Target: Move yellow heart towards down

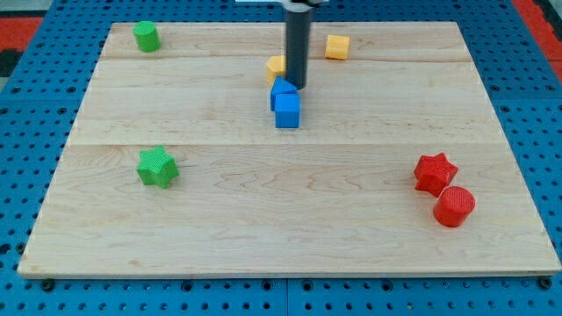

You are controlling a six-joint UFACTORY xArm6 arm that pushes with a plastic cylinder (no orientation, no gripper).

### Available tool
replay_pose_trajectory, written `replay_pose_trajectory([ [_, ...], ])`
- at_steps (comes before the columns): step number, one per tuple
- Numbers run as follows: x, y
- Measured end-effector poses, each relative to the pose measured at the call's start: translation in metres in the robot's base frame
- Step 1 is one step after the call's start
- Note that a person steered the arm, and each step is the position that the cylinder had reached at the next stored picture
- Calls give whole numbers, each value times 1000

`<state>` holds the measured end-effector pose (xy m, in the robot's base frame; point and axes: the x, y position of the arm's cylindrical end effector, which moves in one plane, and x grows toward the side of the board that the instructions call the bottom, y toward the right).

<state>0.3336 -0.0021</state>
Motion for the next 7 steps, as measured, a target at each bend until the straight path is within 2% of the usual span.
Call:
replay_pose_trajectory([
  [1, -2, -39],
  [2, -31, -38],
  [3, -70, -25],
  [4, -68, 51],
  [5, -90, 86],
  [7, -141, 76],
])
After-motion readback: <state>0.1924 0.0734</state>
